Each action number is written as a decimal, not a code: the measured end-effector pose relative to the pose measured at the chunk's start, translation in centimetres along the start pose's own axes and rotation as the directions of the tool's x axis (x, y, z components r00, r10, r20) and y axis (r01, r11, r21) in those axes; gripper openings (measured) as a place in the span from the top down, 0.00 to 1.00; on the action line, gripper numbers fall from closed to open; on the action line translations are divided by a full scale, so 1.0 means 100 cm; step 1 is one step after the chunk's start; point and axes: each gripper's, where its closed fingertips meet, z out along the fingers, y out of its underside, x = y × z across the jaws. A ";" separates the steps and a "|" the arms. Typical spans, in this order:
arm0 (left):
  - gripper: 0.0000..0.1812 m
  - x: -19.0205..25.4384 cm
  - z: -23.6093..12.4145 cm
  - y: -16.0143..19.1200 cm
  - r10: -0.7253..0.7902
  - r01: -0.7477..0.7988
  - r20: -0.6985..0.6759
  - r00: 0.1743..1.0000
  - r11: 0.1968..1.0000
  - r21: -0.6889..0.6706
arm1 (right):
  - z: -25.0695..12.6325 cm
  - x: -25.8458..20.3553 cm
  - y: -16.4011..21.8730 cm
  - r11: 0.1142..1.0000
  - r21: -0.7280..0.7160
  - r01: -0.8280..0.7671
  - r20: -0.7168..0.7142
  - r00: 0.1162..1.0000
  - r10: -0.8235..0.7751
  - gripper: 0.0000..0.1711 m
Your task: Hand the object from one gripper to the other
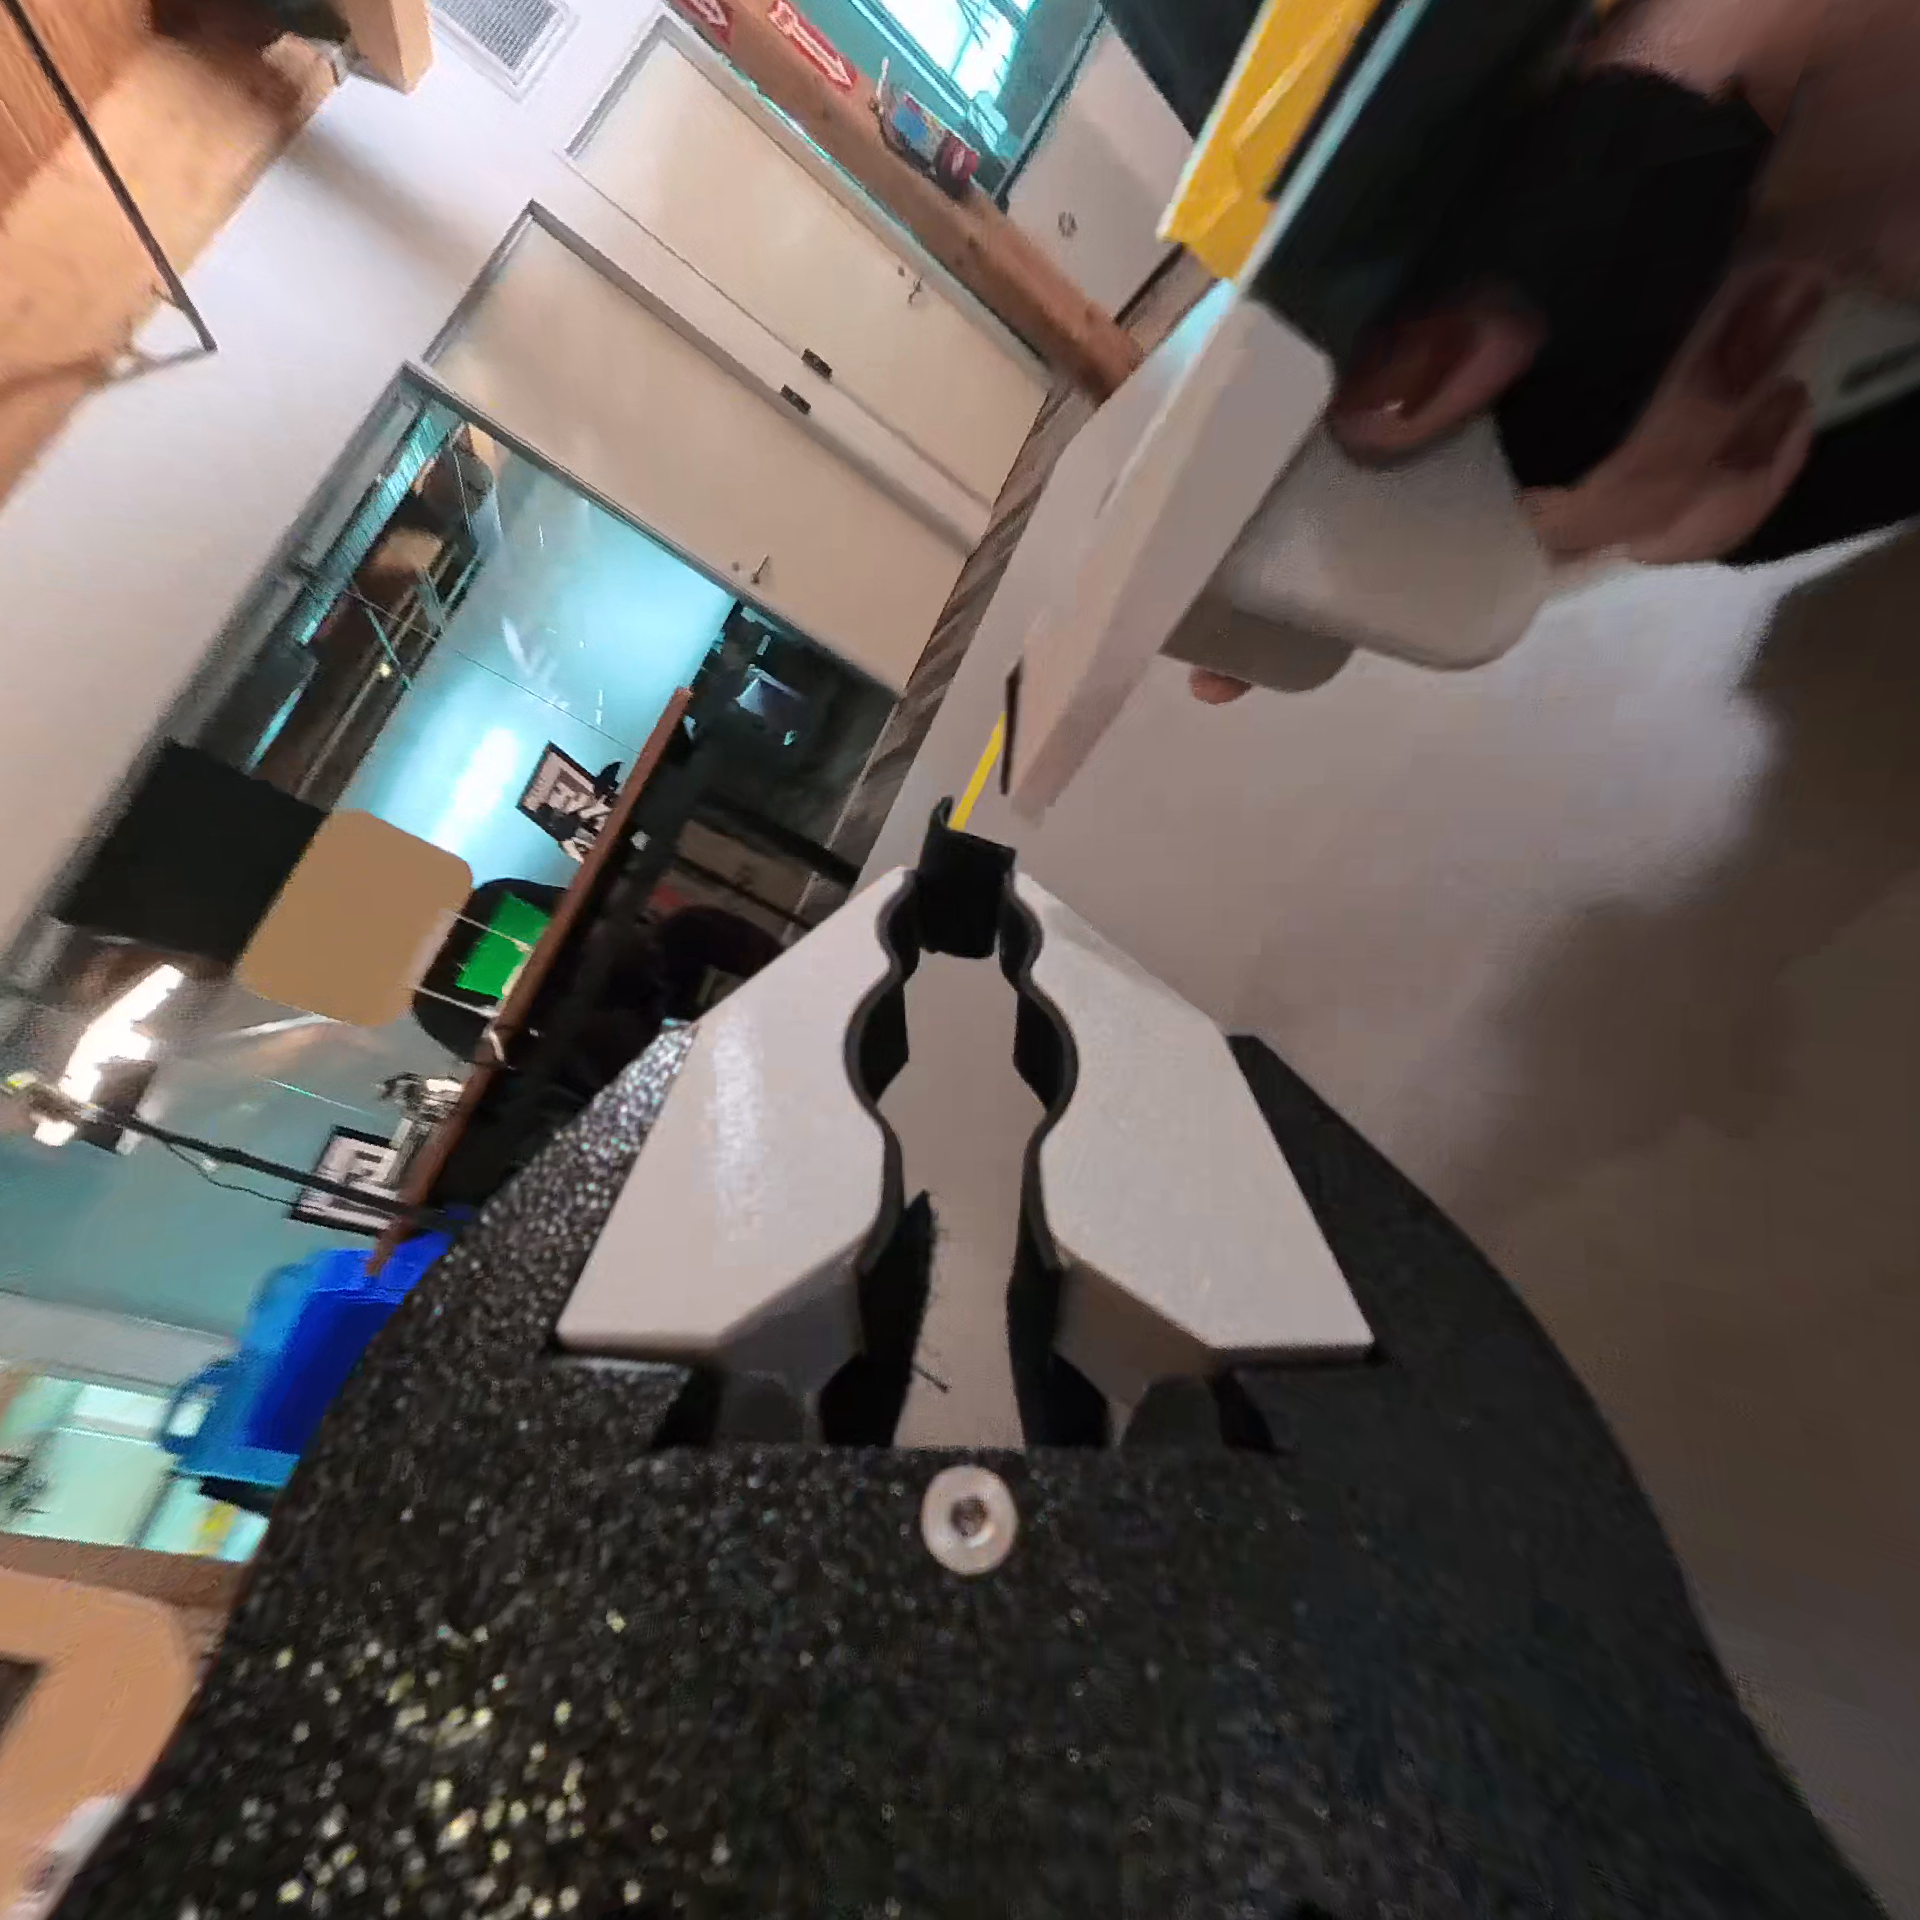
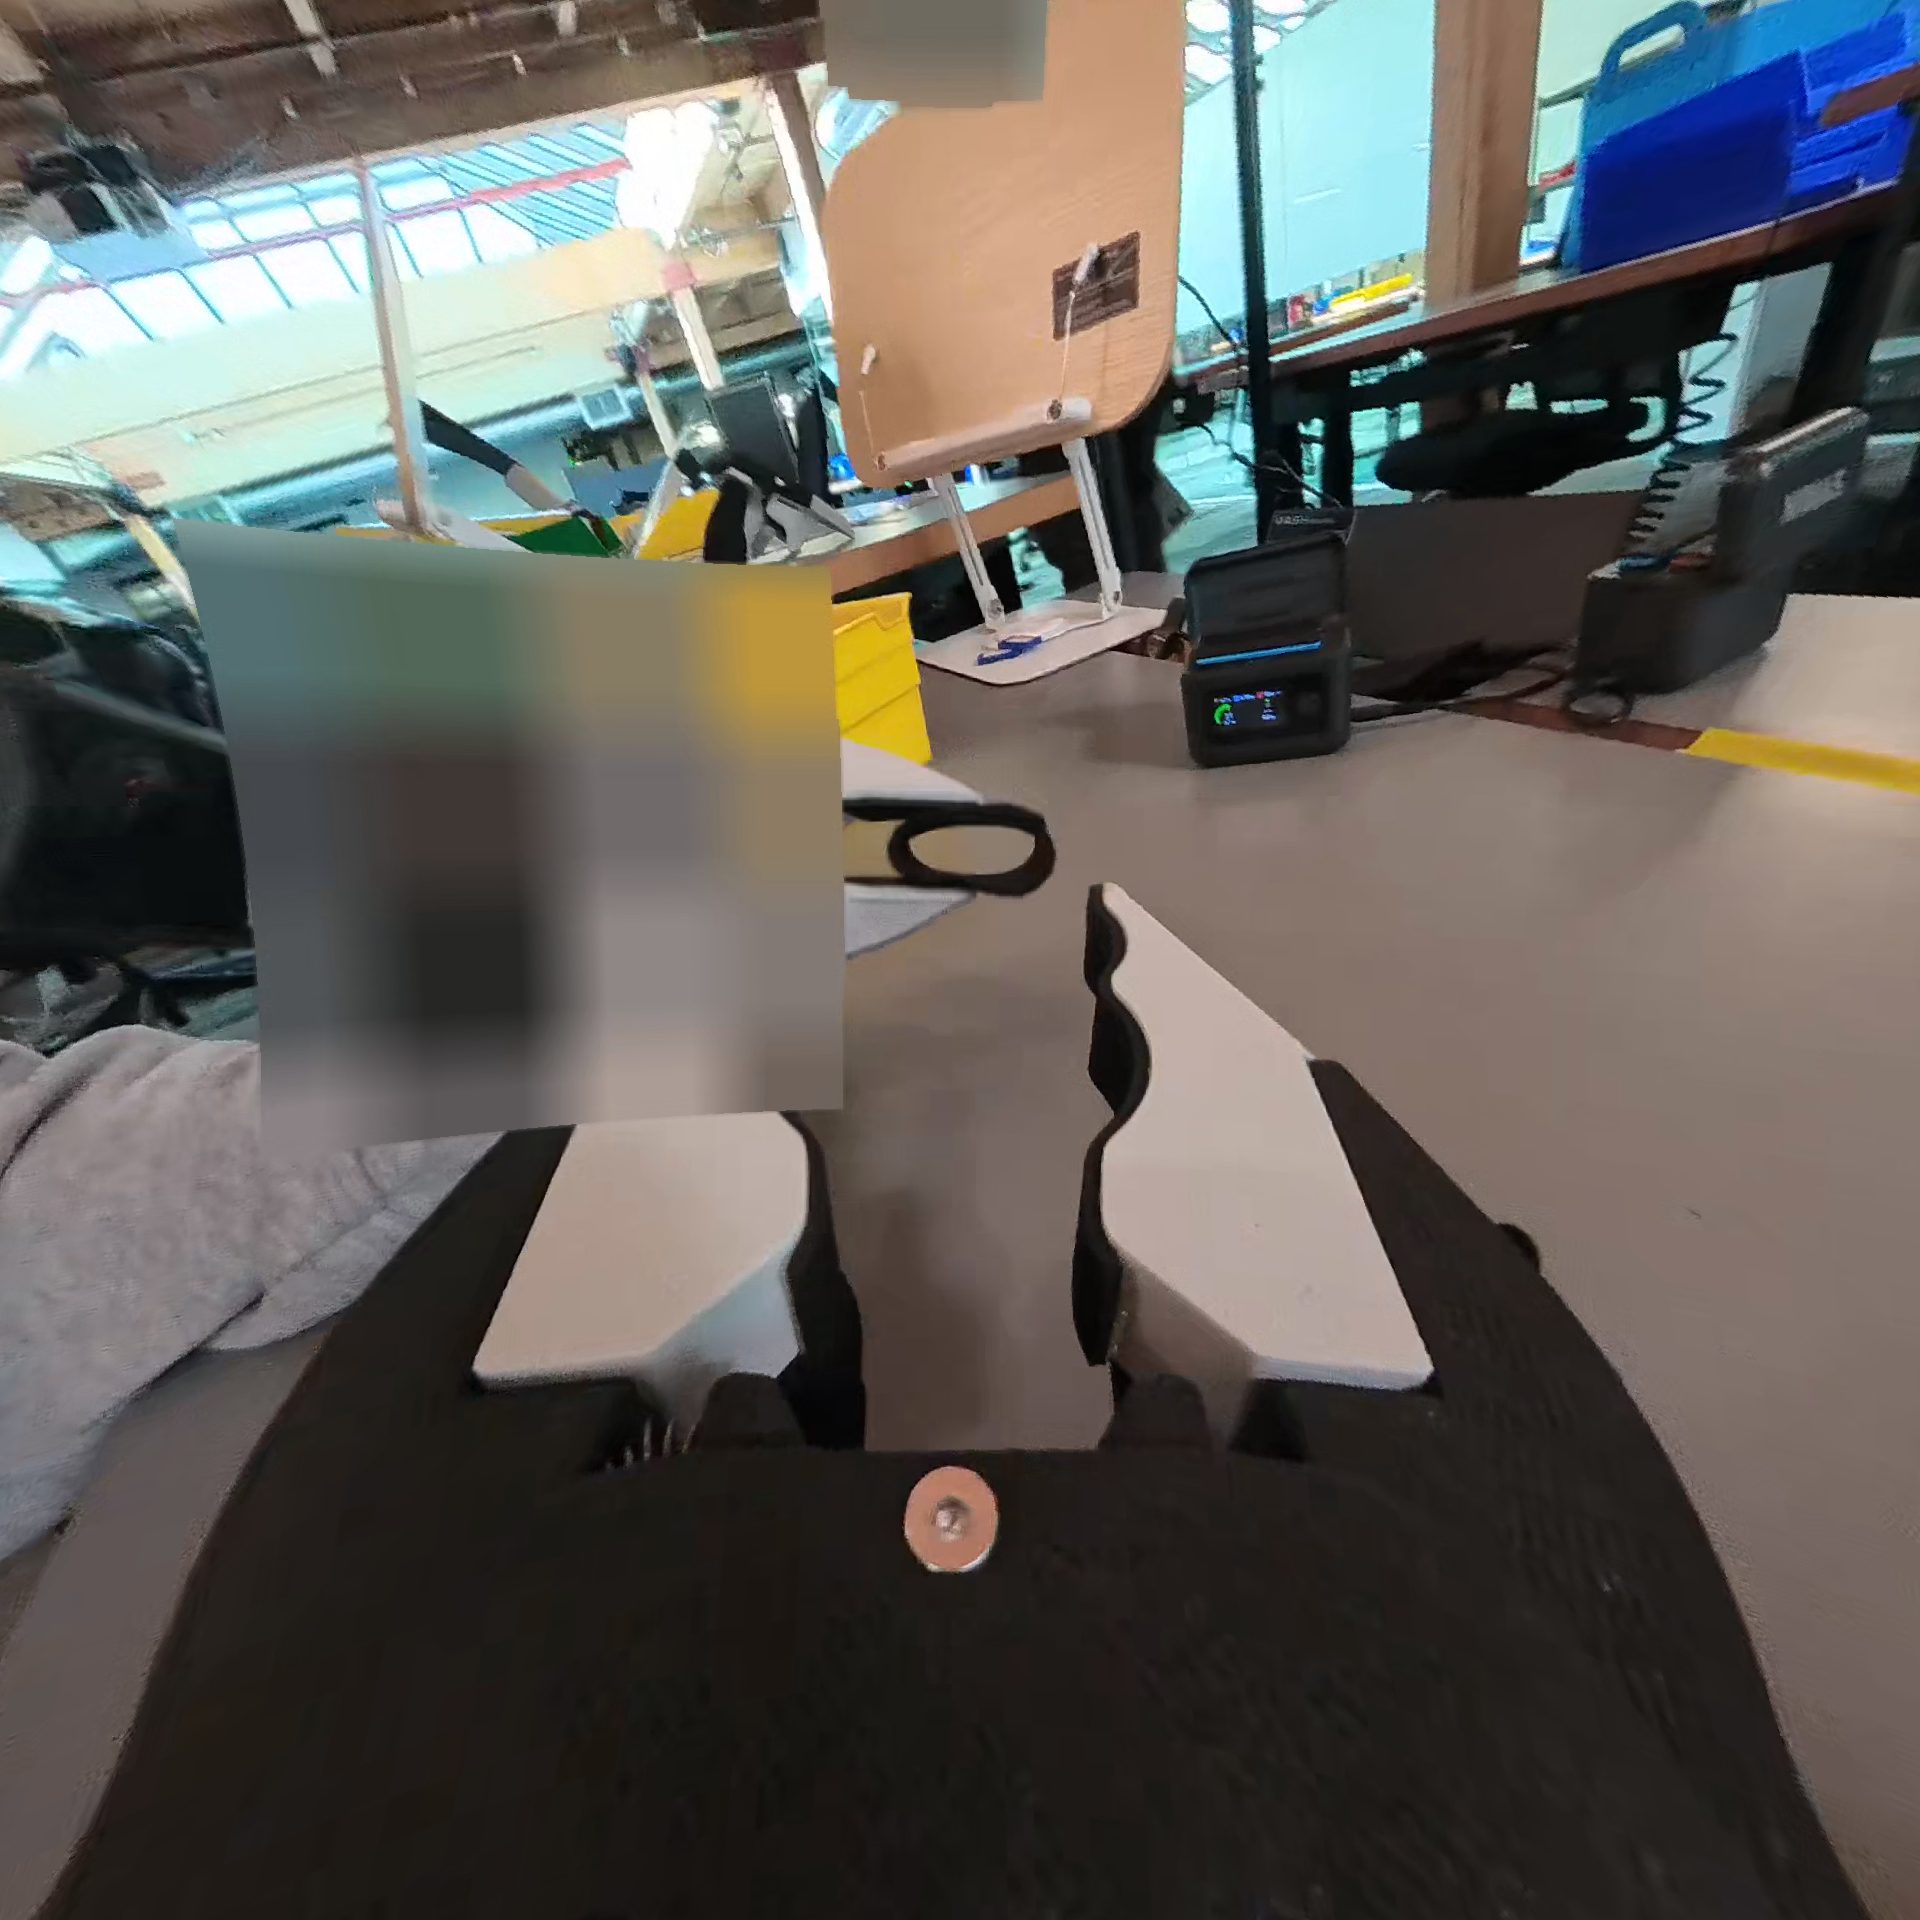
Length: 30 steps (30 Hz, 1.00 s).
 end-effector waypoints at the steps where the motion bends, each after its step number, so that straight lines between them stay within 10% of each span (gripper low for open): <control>1: 0.93 0.003 0.001 -0.001 0.041 -0.041 -0.002 0.999 0.999 -0.008 | 0.001 0.002 0.002 1.000 -0.015 0.010 -0.015 1.000 -0.010 0.72; 11: 0.89 0.017 -0.001 -0.012 0.148 -0.146 -0.046 0.988 0.988 0.039 | 0.008 0.001 0.011 0.998 -0.066 0.018 -0.010 1.000 -0.018 0.82; 17: 0.68 -0.003 -0.001 0.000 -0.142 0.145 -0.049 0.989 0.987 0.063 | 0.003 0.007 0.001 0.990 -0.042 0.134 -0.072 0.988 -0.137 0.87; 23: 0.72 -0.034 -0.002 0.016 -0.559 0.563 -0.070 0.826 0.816 0.128 | -0.001 0.024 0.007 0.757 -0.292 0.585 -0.263 0.712 -0.651 0.90; 30: 0.80 -0.050 -0.008 0.041 -0.721 0.716 -0.004 0.693 0.687 0.123 | -0.005 0.047 0.035 0.468 -0.624 0.626 -0.193 0.457 -0.868 0.92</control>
